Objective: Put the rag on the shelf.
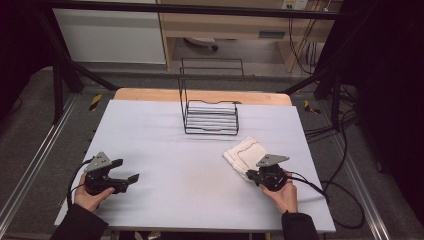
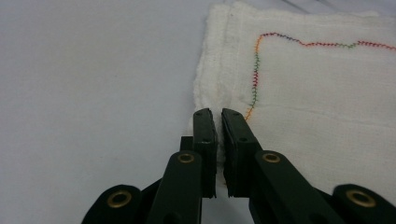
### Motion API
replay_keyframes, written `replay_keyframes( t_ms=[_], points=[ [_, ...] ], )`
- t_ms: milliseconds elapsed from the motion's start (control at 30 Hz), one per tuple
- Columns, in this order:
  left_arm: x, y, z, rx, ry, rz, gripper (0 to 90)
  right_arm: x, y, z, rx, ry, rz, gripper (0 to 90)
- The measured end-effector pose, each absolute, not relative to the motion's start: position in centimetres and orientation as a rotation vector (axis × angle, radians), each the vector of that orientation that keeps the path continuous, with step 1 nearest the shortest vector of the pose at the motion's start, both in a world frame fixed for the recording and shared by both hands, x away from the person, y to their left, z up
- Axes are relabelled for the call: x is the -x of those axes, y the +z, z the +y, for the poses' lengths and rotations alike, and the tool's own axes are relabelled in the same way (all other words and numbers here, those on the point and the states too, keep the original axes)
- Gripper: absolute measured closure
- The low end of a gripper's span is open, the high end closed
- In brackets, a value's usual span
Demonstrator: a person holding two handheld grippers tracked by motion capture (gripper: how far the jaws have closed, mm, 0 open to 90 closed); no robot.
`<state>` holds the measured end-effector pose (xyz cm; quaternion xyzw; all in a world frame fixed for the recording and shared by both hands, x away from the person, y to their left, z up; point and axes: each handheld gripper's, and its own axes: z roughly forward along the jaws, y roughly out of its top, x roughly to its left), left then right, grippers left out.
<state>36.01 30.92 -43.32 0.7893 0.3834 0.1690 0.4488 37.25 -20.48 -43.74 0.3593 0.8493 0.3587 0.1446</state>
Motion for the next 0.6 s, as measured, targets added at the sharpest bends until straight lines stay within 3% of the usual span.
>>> replay_keyframes(
  t_ms=[600],
  points=[
    [-36.0, -43.3, 31.0, -1.951, 0.423, 0.952, 10.5, -35.6, -43.1, -16.6, -0.997, 1.175, 2.563, 85.1]
  ],
)
